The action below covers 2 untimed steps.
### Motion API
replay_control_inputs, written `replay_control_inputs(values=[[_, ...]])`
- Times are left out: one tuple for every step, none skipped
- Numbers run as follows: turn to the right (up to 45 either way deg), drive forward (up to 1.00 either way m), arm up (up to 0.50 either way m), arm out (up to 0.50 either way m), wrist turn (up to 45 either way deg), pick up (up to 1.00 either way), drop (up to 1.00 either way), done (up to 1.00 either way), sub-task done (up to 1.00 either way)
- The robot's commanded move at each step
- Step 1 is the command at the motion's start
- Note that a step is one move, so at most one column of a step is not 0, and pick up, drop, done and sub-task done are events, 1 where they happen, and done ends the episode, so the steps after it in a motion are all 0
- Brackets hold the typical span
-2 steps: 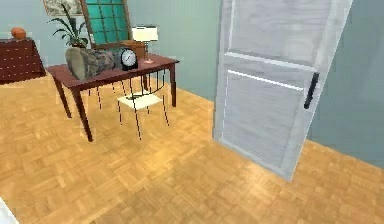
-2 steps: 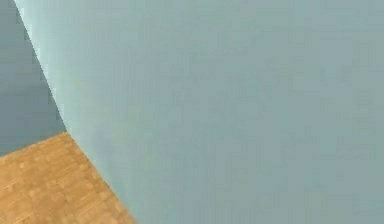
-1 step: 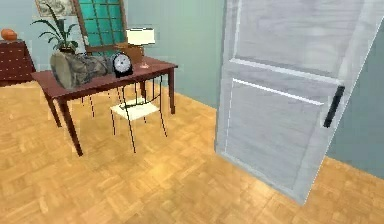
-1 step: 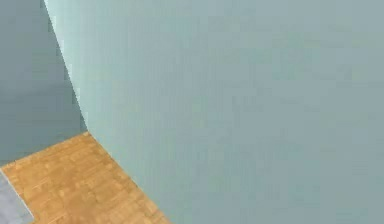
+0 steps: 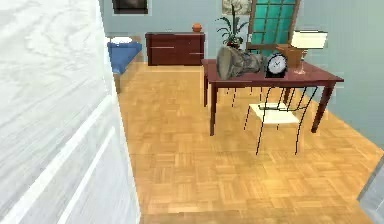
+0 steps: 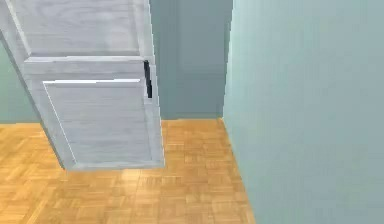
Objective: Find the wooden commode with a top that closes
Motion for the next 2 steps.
replay_control_inputs(values=[[0.0, 1.0, 0.0, 0.0, 0.0, 0.0, 0.0, 0.0, 0.0], [-6.0, 0.0, 0.0, 0.0, 0.0, 0.0, 0.0, 0.0, 0.0]])
